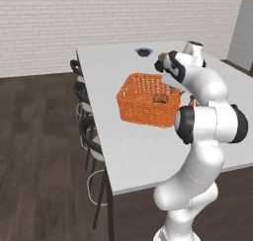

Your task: Open the cabinet, pick up the bread from the cabinet and place it in the basket. Then move the basket to the dining counter.

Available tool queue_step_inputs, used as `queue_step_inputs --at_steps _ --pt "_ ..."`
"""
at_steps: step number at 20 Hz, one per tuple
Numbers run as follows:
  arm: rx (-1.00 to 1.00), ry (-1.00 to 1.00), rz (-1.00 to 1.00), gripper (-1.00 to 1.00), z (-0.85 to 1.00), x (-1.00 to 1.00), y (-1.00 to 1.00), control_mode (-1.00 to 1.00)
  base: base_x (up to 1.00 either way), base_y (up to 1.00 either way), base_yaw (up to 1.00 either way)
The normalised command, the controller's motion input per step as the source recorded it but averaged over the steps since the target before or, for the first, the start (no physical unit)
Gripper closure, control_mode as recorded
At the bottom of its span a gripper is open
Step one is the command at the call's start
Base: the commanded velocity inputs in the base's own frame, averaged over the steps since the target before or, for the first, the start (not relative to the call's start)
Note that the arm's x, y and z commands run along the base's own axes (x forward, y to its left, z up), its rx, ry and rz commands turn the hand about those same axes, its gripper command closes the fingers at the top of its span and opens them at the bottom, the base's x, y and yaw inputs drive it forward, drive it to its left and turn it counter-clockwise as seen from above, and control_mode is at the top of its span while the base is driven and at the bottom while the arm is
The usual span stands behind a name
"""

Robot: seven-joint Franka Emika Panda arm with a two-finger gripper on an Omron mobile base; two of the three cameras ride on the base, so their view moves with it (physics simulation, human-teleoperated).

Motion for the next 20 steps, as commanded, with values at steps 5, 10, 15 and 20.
queue_step_inputs --at_steps 5,10,15,20 --pt "0.0 0.0 -0.06 1.0 -0.42 0.95 0.02 -1.0 0.0 0.0 0.0" --pt "0.03 0.0 -0.02 1.0 -0.55 0.87 0.0 -1.0 0.0 0.0 0.0" --pt "0.04 0.0 -0.04 1.0 -0.44 0.7 0.02 -1.0 0.0 0.0 0.0" --pt "0.0 0.0 -0.05 1.0 -0.29 0.49 0.06 -1.0 0.0 0.0 0.0"
